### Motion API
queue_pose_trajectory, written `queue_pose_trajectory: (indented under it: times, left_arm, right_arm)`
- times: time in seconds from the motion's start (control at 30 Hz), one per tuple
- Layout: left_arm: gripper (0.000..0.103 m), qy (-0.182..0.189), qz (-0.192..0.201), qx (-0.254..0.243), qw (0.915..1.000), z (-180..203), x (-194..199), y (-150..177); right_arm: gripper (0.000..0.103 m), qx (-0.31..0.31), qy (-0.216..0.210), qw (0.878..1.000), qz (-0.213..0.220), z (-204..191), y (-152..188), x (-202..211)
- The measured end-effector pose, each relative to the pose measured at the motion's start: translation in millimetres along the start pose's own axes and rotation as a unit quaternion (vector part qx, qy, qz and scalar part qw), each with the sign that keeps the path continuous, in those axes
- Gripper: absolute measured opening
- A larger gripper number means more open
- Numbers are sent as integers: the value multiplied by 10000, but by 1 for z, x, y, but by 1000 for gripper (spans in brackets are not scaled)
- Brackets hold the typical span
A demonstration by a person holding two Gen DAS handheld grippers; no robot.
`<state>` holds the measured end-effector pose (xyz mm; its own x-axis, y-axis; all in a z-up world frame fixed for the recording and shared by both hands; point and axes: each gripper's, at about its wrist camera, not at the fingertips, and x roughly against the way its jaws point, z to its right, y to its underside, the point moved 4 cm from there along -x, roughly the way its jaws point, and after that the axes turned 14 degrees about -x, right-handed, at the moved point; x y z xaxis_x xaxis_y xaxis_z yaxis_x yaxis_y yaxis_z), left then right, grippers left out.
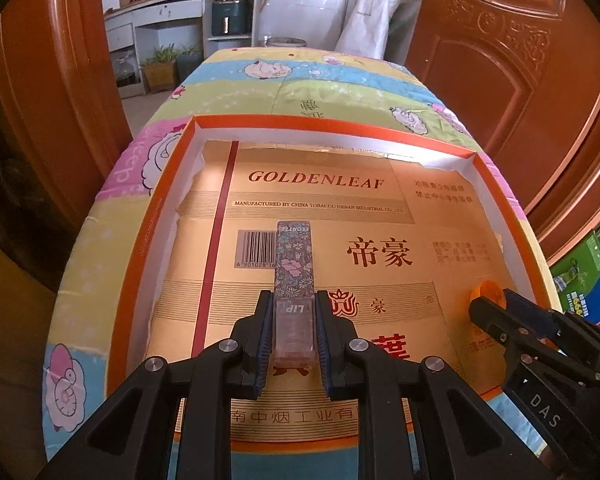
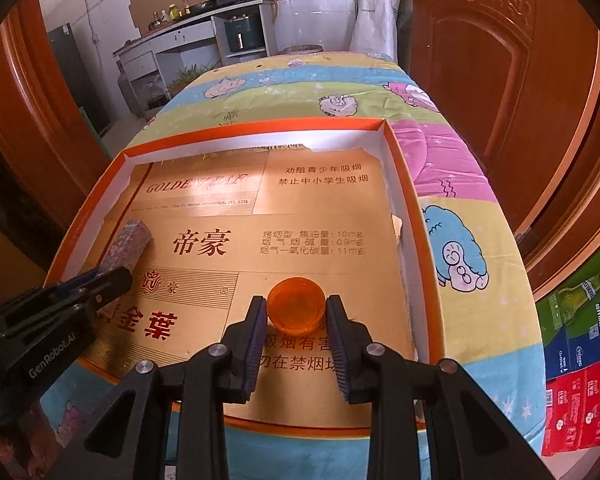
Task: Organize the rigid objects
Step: 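Carry the lip-gloss tube and orange cap into the box lid with both grippers, then open both grippers to release the tube and cap inside the box lid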
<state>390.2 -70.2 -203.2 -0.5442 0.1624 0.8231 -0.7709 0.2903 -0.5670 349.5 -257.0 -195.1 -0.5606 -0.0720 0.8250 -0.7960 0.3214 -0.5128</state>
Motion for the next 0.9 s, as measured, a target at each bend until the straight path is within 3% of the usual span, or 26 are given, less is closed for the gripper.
queue_pose_trajectory:
  times: [0.4, 0.6, 0.7, 0.77, 0.9]
  left_arm:
    - [21, -100, 96, -42, 9999, 1, -3, 4]
    - [28, -67, 123, -304, 9994, 5, -3, 5]
    - [37, -173, 175, -493, 9985, 10, -4, 5]
    - [45, -57, 238, -468, 9986, 11, -4, 6]
    - [71, 304, 248, -553, 9977, 15, -4, 5]
  right_arm:
    - [31, 125, 73, 9999, 93, -1, 3, -3]
    - [31, 147, 76, 9997, 178, 0, 3, -1]
    - [31, 143, 77, 9996, 210, 2, 4, -1]
    - [31, 114, 53, 9997, 227, 3, 4, 0]
    - [36, 90, 13, 9996, 261, 5, 3, 2]
